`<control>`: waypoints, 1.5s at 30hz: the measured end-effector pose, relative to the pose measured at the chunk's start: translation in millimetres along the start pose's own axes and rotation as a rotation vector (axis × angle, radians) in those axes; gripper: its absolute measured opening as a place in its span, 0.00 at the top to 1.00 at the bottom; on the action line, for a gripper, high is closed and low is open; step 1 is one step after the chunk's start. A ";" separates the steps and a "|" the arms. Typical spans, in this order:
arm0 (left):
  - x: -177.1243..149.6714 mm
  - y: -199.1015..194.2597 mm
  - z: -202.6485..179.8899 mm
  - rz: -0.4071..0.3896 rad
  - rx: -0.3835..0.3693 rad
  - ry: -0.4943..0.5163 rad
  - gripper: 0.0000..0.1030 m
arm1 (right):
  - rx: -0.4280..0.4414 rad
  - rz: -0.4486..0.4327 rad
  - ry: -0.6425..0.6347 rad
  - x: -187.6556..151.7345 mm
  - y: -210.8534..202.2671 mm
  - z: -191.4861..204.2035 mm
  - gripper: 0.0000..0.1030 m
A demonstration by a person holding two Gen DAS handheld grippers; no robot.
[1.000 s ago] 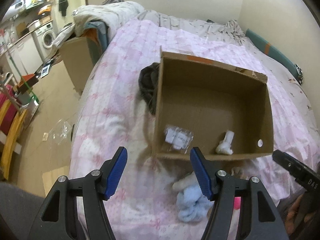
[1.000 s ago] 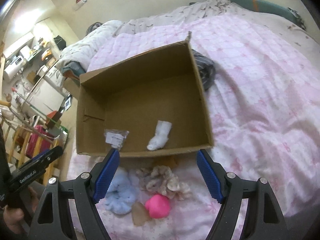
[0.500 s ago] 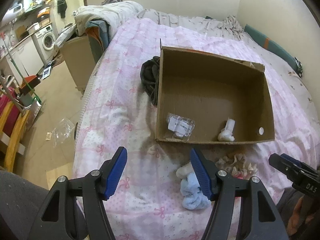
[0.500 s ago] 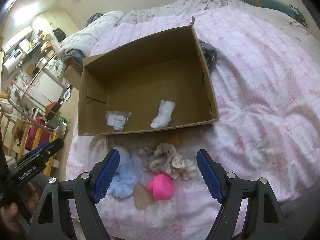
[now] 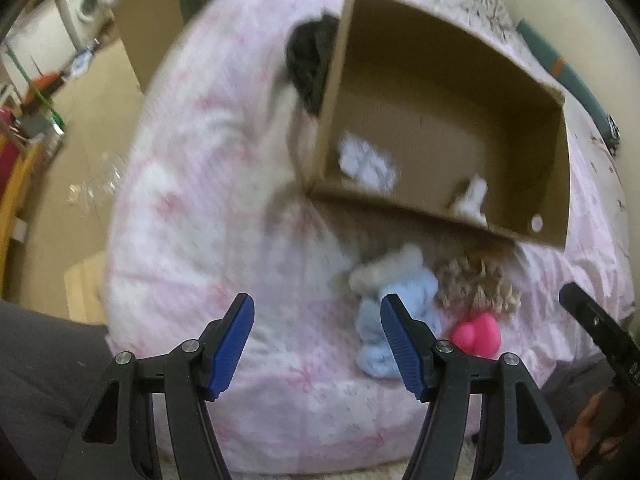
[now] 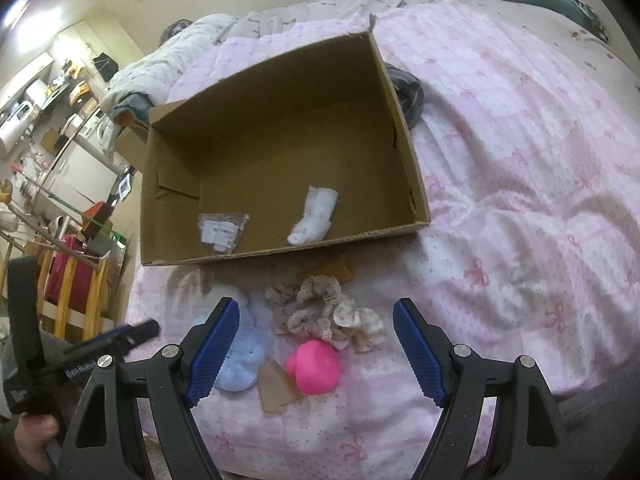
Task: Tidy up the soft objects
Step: 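Grasp the light-blue scrunchie with the left tool while the right tool grasps the pink toy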
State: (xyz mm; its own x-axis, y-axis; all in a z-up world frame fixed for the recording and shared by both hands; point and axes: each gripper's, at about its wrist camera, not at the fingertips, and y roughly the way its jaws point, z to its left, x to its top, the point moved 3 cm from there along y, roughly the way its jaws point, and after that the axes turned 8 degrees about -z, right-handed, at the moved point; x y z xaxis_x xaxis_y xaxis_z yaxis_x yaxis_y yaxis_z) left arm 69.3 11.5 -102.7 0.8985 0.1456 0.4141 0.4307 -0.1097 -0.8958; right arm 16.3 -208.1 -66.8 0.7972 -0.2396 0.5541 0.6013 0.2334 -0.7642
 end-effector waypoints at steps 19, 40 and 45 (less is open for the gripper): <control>-14.9 70.0 -73.7 0.178 0.064 0.044 0.39 | -0.028 0.052 0.062 -2.4 15.6 -15.3 0.19; -1.8 6.2 -64.7 0.105 -0.106 0.143 0.85 | -0.009 0.058 0.111 -1.3 14.1 -23.3 0.19; 8.5 -26.8 -37.6 0.079 -0.112 0.156 0.85 | 0.022 0.104 0.117 -5.8 19.6 -19.4 0.19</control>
State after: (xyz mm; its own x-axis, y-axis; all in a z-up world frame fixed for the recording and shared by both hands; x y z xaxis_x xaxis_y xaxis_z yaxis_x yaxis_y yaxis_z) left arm 68.6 -21.3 -69.1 0.9284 -0.0210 0.3709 0.3571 -0.2250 -0.9066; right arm 22.4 -220.5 -91.4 0.8442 -0.3207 0.4295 0.5181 0.2826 -0.8073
